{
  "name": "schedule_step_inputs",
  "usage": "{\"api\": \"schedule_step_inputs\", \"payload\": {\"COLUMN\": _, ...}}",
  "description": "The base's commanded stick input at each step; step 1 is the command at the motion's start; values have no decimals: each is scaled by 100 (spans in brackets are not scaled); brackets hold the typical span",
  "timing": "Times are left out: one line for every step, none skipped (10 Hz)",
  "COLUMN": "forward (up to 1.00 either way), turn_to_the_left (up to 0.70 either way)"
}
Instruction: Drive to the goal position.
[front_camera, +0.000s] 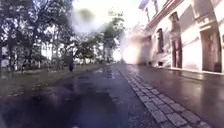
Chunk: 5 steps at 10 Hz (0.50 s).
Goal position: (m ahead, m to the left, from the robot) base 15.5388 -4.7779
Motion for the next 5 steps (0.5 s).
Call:
{"api": "schedule_step_inputs", "payload": {"forward": 50, "turn_to_the_left": 0}}
{"api": "schedule_step_inputs", "payload": {"forward": 50, "turn_to_the_left": 0}}
{"api": "schedule_step_inputs", "payload": {"forward": 50, "turn_to_the_left": 0}}
{"api": "schedule_step_inputs", "payload": {"forward": 50, "turn_to_the_left": 0}}
{"api": "schedule_step_inputs", "payload": {"forward": 50, "turn_to_the_left": 0}}
